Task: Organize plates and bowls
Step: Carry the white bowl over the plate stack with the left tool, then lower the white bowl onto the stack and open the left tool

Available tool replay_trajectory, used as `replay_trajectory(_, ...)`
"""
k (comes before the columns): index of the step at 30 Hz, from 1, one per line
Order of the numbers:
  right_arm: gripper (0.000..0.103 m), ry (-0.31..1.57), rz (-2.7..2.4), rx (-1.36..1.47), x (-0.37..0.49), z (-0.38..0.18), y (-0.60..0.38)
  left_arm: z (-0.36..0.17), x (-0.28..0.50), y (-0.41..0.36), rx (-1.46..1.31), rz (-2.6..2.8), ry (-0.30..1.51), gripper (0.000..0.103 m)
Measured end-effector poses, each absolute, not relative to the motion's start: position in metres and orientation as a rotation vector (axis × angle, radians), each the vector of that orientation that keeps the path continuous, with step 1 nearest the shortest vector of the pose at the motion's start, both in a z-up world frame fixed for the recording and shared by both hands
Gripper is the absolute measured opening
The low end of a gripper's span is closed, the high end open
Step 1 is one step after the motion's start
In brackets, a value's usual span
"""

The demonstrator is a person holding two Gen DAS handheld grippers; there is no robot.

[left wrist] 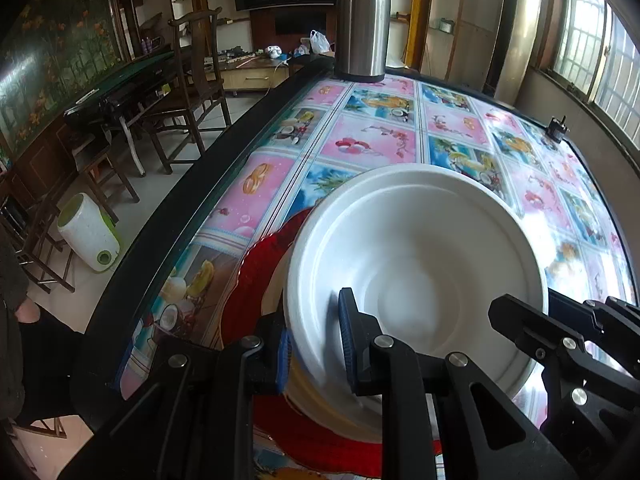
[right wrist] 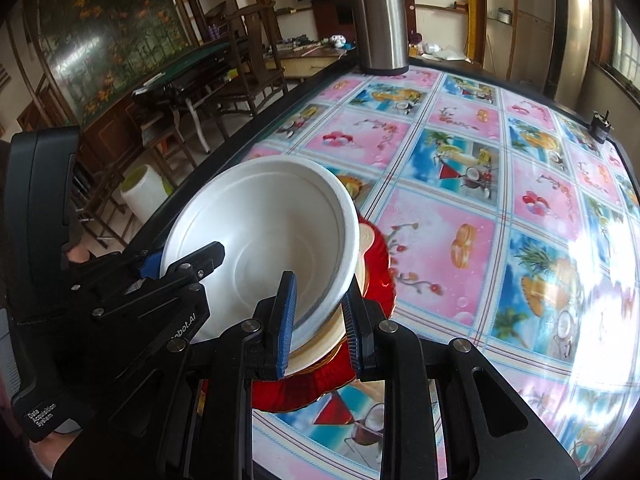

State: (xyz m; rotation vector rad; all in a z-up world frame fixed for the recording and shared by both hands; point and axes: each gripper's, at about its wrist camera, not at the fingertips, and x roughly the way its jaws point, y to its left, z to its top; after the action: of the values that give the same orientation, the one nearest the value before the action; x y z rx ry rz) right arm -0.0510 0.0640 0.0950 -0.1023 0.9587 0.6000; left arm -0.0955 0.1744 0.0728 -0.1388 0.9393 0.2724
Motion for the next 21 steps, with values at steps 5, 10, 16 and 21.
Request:
replay_trajectory(5,0.023,0.974,0.601,-0.116,-0.053,0.088,0.068,0.072,-0.102,0.174,-0.125,0.279,0.932,0.02)
replay_trajectory(10,0.025,0.988,0.606,-0.114,-0.054,0.085,0.067,0.072,-0.108,0.174,-0.12,0.265,0.932,0.021)
replay_trajectory(16,0.025,0.988,0.605,-0.125,-0.056,0.082,0.068,0.071,-0.11,0.17,-0.087,0.285,0.913,0.021)
replay_trajectory(21,0.026,1.003,0.615,-0.1,-0.058,0.083,0.064,0.07,-0.112,0.17,-0.101,0.287,0.909,0.021)
